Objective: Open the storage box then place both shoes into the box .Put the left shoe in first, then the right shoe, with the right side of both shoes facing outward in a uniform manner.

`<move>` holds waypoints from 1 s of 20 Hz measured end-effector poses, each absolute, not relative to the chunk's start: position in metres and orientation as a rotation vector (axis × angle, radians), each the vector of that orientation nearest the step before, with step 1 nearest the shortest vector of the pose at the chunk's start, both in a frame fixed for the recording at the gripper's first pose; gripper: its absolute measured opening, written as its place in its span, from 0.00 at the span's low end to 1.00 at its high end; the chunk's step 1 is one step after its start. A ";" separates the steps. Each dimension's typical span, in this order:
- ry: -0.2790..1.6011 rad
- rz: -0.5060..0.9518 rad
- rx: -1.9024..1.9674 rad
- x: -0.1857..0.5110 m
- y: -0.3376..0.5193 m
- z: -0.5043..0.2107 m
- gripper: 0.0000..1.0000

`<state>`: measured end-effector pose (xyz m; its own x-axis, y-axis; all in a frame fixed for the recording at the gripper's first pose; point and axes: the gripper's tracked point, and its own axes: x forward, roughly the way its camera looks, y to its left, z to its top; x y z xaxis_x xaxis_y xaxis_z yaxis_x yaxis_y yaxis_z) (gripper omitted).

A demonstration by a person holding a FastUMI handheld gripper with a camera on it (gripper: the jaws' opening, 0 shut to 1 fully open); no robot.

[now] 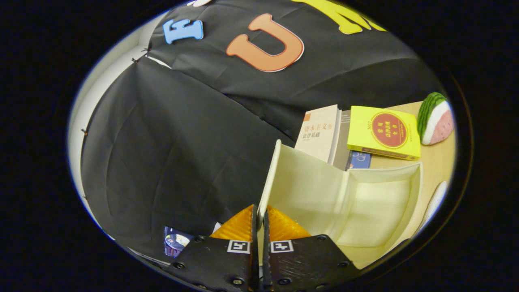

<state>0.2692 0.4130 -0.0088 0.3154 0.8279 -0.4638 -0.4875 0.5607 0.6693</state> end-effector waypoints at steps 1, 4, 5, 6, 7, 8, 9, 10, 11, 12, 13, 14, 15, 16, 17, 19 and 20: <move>0.878 0.909 0.436 0.268 0.425 -0.011 0.07; 0.885 0.944 0.374 0.258 0.452 -0.015 0.23; 0.883 0.954 0.346 0.254 0.454 -0.016 0.35; 0.883 0.950 0.313 0.253 0.451 -0.018 0.47; 0.882 0.946 0.287 0.251 0.447 -0.021 0.59; 0.879 0.938 0.269 0.251 0.439 -0.020 0.71; 0.871 0.924 0.253 0.252 0.430 -0.022 0.82; 0.857 0.912 0.240 0.254 0.415 -0.021 0.94; 0.847 0.897 0.226 0.255 0.397 -0.022 0.94; 0.845 0.882 0.213 0.256 0.376 -0.024 0.95; 0.839 0.871 0.208 0.257 0.358 -0.027 0.95; 0.834 0.850 0.196 0.262 0.333 -0.030 0.95; 0.833 0.826 0.181 0.266 0.308 -0.037 0.95; 0.831 0.804 0.168 0.271 0.284 -0.043 0.95; 0.829 0.771 0.146 0.277 0.255 -0.051 0.95; 0.832 0.709 0.117 0.288 0.203 -0.068 0.95; 0.842 0.682 0.102 0.292 0.177 -0.079 0.95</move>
<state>0.2920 0.1771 -0.0794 0.4691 0.5939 -0.6536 -0.5161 0.7849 0.3429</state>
